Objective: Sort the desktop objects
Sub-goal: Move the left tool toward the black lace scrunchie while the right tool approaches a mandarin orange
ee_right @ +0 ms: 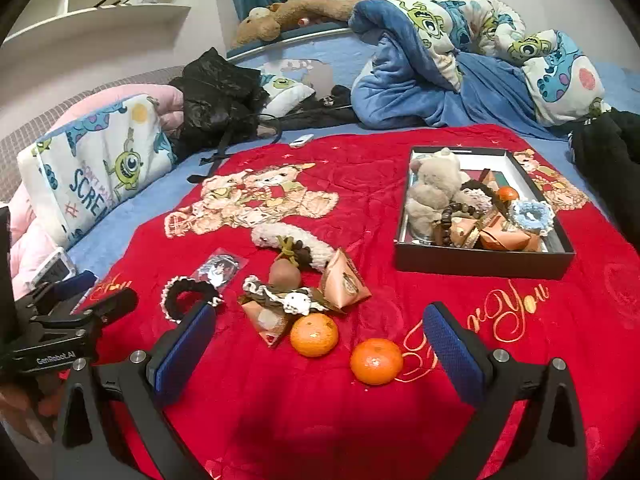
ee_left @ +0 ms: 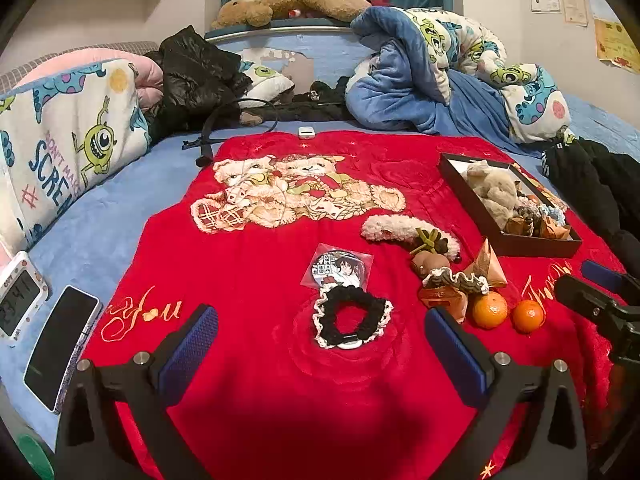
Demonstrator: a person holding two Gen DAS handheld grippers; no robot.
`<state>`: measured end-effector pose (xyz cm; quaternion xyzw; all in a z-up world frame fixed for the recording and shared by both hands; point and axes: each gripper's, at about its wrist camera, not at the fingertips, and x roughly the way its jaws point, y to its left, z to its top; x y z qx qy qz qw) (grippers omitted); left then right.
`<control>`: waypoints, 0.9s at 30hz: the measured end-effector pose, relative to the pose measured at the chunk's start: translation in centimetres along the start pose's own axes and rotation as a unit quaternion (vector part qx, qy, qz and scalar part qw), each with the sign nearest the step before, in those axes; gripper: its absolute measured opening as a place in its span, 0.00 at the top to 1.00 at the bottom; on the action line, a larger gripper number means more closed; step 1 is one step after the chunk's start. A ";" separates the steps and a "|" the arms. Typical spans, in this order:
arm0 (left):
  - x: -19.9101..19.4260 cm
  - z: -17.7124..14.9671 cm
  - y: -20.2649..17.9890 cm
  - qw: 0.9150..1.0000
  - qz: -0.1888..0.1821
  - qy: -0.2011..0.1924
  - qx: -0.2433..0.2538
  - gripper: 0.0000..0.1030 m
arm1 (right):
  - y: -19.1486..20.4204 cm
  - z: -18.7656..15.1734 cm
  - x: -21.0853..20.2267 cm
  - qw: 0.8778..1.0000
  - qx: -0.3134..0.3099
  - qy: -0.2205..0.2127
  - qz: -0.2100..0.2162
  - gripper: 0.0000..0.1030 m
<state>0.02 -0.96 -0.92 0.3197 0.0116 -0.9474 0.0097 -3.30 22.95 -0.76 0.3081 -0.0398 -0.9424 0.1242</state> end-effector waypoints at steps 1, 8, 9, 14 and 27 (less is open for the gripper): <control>0.0 0.0 0.0 1.000 0.000 0.000 0.000 0.00 | 0.1 0.0 -0.1 1.000 -0.003 0.000 -0.002 0.00; 0.2 0.0 -0.3 1.000 -0.002 0.004 0.003 0.00 | 0.2 0.1 -0.6 1.000 -0.009 -0.013 -0.008 0.00; 0.2 -0.1 -0.3 1.000 -0.002 0.004 0.003 0.00 | 0.3 0.1 -0.6 1.000 -0.010 -0.014 -0.008 0.00; 0.2 -0.1 -0.4 1.000 -0.002 0.004 0.003 0.00 | 0.4 0.1 -0.4 1.000 -0.018 -0.011 -0.012 0.00; 1.0 0.0 0.1 1.000 0.004 0.016 -0.004 0.00 | -0.7 0.2 -0.1 1.000 0.004 0.000 -0.020 0.00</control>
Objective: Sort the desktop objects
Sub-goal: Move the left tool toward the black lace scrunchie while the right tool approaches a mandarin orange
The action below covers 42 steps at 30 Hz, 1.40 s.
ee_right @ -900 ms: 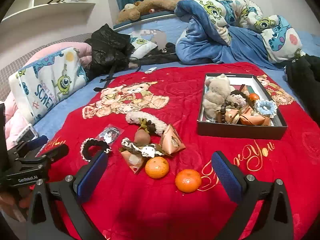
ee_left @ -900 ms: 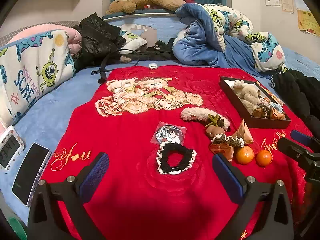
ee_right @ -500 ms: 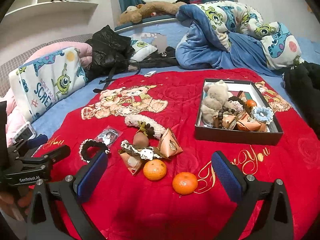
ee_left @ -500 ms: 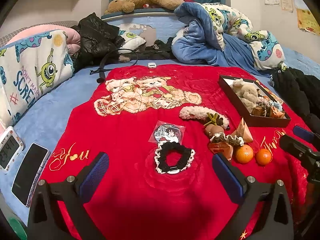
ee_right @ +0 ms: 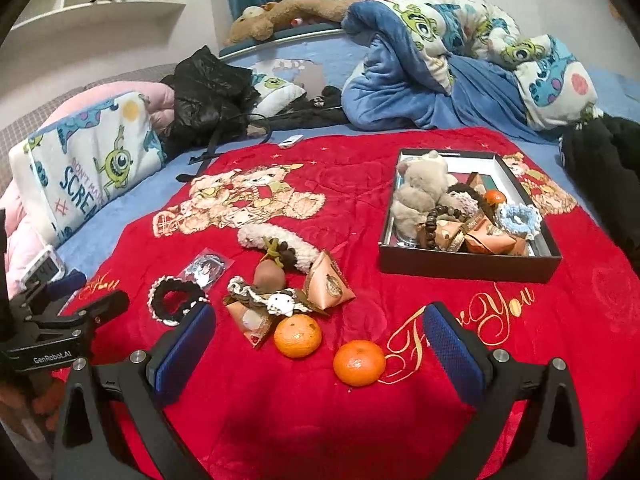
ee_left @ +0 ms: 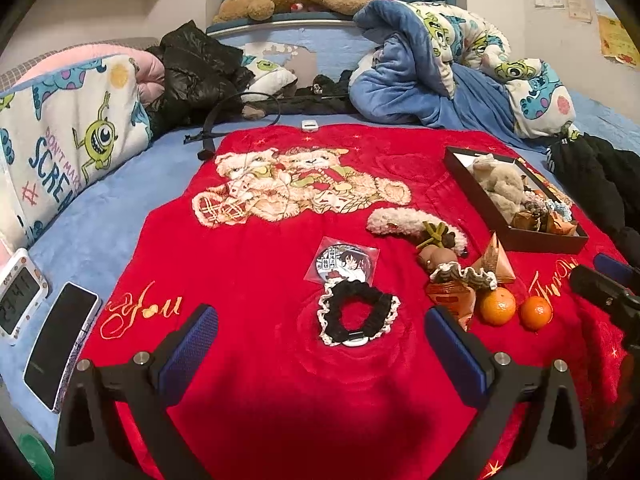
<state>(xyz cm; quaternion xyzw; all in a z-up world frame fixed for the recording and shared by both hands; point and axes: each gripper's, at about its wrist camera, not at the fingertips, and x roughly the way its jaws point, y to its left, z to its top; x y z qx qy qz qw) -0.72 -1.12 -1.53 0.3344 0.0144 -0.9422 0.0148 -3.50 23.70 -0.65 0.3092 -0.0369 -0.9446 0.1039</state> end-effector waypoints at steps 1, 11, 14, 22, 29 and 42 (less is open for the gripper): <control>0.1 0.0 0.1 1.000 -0.001 0.001 -0.002 0.00 | -0.1 0.0 0.0 1.000 -0.001 0.000 -0.001 0.00; 1.8 0.3 -0.6 1.000 0.005 0.014 -0.001 0.00 | -1.6 -0.2 0.5 1.000 0.025 0.010 0.013 0.00; 2.5 0.2 -0.5 1.000 0.015 0.019 0.001 0.00 | -1.6 -0.3 0.6 1.000 0.020 0.010 0.016 0.00; 3.9 0.4 0.7 0.999 0.031 0.027 -0.007 0.00 | -0.7 -1.1 2.7 0.999 -0.006 0.039 0.018 0.00; 6.6 -0.2 0.9 0.998 0.039 0.057 0.011 0.00 | -1.3 -1.4 3.9 0.998 0.007 0.054 0.018 0.00; 10.9 -0.8 0.6 0.994 0.052 0.090 0.030 0.00 | -3.1 -3.3 7.6 0.988 0.081 0.121 0.054 0.00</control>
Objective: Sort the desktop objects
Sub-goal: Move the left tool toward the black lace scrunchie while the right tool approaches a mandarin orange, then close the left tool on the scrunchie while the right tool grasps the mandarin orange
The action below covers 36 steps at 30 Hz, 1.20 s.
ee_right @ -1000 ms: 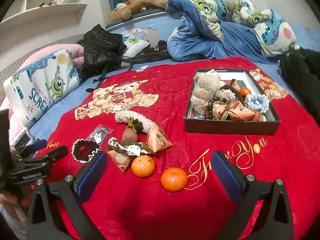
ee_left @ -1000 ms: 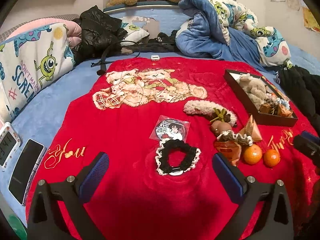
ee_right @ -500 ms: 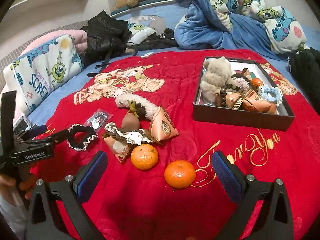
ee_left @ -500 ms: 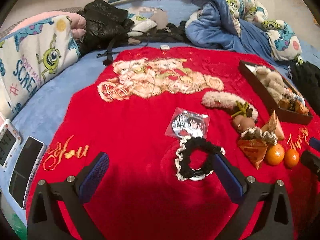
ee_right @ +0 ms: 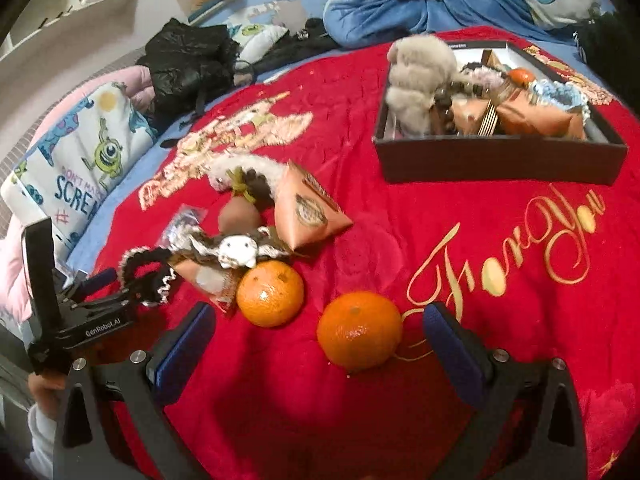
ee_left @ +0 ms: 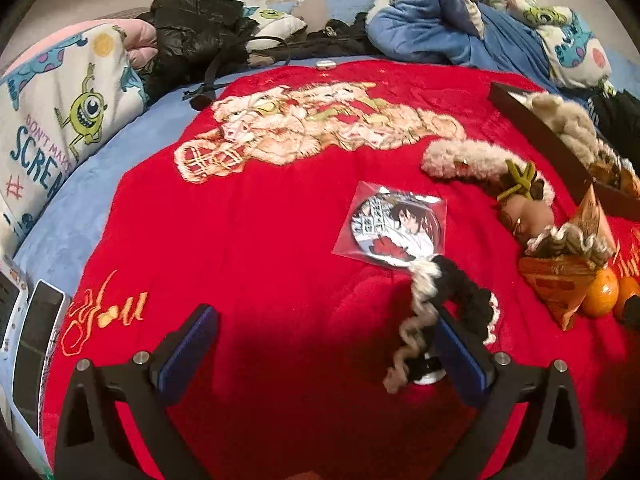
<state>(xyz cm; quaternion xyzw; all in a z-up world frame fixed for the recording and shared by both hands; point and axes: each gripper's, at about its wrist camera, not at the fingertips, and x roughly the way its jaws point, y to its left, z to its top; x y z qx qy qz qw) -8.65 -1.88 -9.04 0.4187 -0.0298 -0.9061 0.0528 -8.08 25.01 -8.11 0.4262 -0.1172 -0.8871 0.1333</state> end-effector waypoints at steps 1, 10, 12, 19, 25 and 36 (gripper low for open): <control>0.3 0.0 -0.1 1.000 0.001 0.002 0.001 0.00 | 0.2 -0.2 0.1 1.000 -0.007 0.000 -0.007 0.00; 1.3 -0.2 0.5 0.999 -0.017 0.013 -0.030 0.00 | 0.3 -0.7 0.3 0.998 -0.025 -0.018 -0.052 0.03; 1.2 -0.3 0.3 0.999 -0.015 0.012 -0.028 0.00 | 0.2 -0.7 0.2 0.998 -0.023 -0.022 -0.061 0.08; 0.9 -0.6 0.4 0.999 -0.024 0.005 -0.030 0.04 | -0.3 -0.8 -0.1 0.998 -0.010 -0.032 -0.061 0.20; -0.4 -1.0 0.1 0.999 -0.027 -0.014 -0.014 0.49 | -0.3 -1.1 -0.2 0.998 -0.014 -0.026 -0.062 0.26; -2.5 -1.8 0.3 0.996 -0.080 -0.025 -0.009 0.88 | -0.3 -1.4 -0.8 0.997 -0.026 -0.024 -0.074 0.64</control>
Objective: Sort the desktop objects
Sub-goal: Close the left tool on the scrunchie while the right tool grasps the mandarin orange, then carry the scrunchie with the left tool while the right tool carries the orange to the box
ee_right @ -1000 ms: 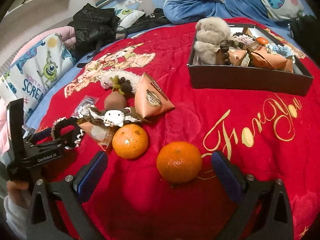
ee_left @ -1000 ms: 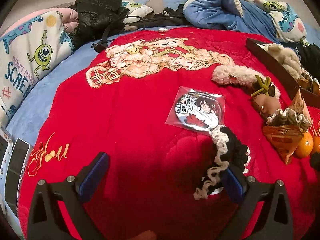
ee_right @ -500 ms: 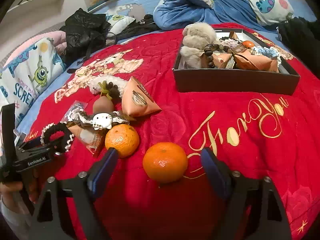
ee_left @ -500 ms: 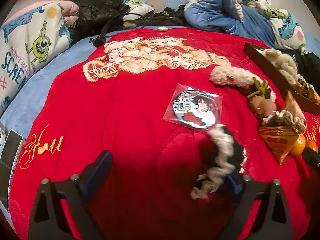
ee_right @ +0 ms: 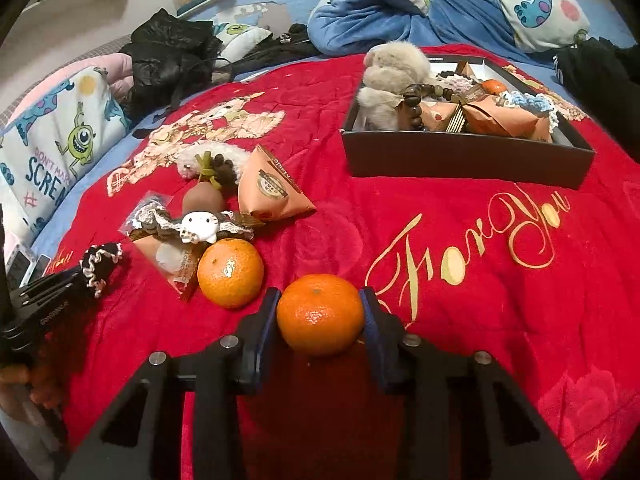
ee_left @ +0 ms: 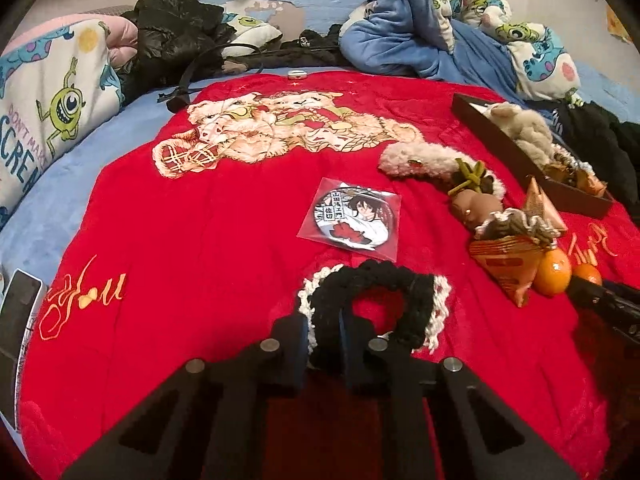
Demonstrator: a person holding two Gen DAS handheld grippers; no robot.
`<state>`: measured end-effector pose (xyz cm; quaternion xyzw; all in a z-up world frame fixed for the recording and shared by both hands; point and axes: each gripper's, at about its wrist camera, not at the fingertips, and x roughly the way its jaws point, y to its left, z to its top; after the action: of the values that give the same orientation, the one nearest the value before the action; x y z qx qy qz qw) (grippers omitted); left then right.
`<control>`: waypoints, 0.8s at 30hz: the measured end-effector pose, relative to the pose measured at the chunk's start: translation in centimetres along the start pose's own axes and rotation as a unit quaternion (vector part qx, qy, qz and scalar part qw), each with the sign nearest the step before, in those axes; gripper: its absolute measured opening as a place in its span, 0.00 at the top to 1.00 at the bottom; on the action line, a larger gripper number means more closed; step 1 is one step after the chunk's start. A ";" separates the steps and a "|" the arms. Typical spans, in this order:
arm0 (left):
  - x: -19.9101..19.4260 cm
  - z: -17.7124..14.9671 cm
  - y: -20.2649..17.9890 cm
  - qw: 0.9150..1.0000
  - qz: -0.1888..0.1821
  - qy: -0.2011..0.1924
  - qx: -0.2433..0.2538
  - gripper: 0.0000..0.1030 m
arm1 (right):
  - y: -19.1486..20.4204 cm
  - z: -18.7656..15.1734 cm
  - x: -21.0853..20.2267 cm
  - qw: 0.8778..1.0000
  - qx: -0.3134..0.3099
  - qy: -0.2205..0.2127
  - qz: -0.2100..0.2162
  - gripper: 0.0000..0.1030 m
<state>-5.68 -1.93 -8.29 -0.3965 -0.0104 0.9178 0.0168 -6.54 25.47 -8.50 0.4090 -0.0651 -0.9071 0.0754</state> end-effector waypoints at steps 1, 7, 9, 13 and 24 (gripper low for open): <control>-0.2 0.0 0.0 1.000 -0.005 -0.001 0.000 0.88 | 0.1 0.0 -0.1 1.000 -0.001 0.000 -0.001 0.64; -1.3 -0.2 -0.7 1.000 -0.016 -0.009 0.010 0.89 | 0.8 -0.1 -0.5 1.000 -0.011 -0.002 0.000 0.64; -1.8 -0.2 -1.0 1.000 -0.024 -0.013 0.013 0.89 | 1.1 -0.1 -0.6 1.000 -0.014 -0.003 0.003 0.64; -2.8 0.0 -1.9 0.999 -0.035 -0.022 0.018 0.89 | 1.6 0.0 -0.9 1.000 -0.019 -0.009 0.006 0.64; -5.2 1.0 -7.7 0.994 -0.085 -0.051 0.052 0.89 | 0.1 0.3 -2.6 1.000 -0.007 -0.026 -0.001 0.64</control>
<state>-2.65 5.56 -3.58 -0.3451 0.0028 0.9315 0.1150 -5.06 25.87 -6.42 0.3853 -0.0604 -0.9177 0.0757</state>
